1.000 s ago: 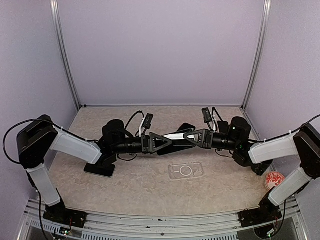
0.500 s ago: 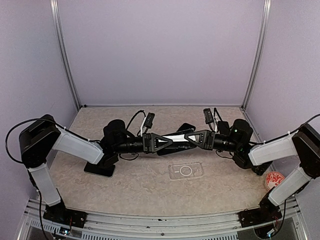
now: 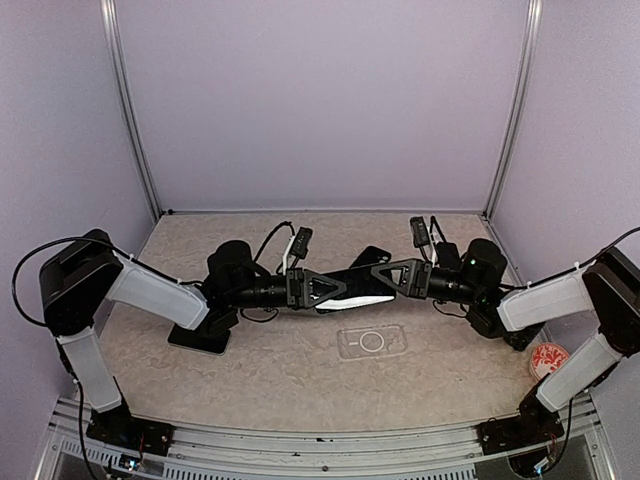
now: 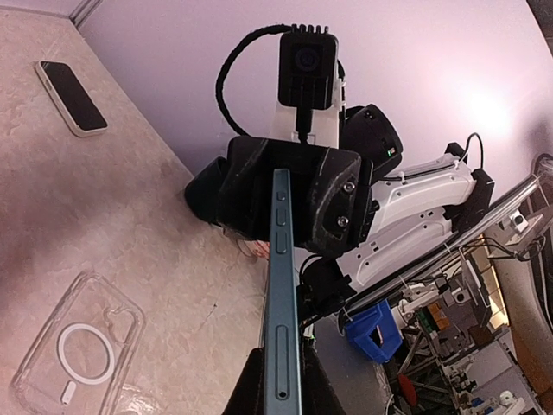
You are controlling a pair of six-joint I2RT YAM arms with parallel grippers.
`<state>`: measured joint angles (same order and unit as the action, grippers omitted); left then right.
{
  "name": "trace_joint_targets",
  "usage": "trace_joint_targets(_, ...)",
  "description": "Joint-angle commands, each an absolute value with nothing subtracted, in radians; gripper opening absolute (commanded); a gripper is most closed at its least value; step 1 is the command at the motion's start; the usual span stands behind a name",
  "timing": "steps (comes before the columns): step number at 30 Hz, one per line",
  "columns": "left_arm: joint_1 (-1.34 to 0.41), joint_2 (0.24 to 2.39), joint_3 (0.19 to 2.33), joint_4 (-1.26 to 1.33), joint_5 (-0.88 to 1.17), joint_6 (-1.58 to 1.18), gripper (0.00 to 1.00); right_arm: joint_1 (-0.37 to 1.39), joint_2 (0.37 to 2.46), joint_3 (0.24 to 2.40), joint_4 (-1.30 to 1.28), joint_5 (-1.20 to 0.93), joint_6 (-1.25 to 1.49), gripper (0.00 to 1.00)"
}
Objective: Put the phone into the phone case
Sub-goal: Pass from the right arm to the left, then install the phone on the phone case.
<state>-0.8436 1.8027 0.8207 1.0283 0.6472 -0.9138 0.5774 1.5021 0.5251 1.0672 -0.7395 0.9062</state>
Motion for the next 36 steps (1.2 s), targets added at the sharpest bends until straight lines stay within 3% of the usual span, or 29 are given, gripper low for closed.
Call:
trace_joint_targets(1, -0.847, 1.795, 0.827, 1.053, 0.648, -0.9, 0.0, 0.562, 1.489, 0.535, 0.998, -0.712, 0.873, 0.42)
trace_joint_targets(4, -0.844, 1.787, 0.821, 1.041, 0.643, -0.886, 0.0, 0.555, 1.463, 0.545, 0.891, -0.692, 0.846, 0.62)
trace_joint_targets(6, -0.842, 1.782, 0.814, 1.035, 0.639, -0.88, 0.0, 0.551, 1.434, 0.555, 0.806, -0.67, 0.803, 0.97)
trace_joint_targets(7, -0.841, 1.779, 0.811, 1.033, 0.637, -0.877, 0.0, 0.551, 1.42, 0.565, 0.747, -0.648, 0.782, 0.99)
trace_joint_targets(13, -0.839, 1.776, 0.801, 1.004, 0.628, -0.855, 0.0, 0.549, 1.341, 0.627, 0.42, -0.481, 0.657, 1.0)
trace_joint_targets(22, -0.839, 1.745, 0.801, 0.929, 0.596, -0.807, 0.0, 0.537, 1.205, 0.612, 0.231, -0.247, 0.689, 0.99)
trace_joint_targets(28, -0.85, 1.721, 0.812, 0.829, 0.562, -0.776, 0.0, 0.531, 1.035, 0.534, 0.249, -0.204, 0.644, 0.96)
trace_joint_targets(36, -0.9, 1.684, 0.885, 0.568, 0.5, -0.744, 0.0, 0.531, 1.104, 0.622, 0.028, -0.221, 0.597, 0.9)
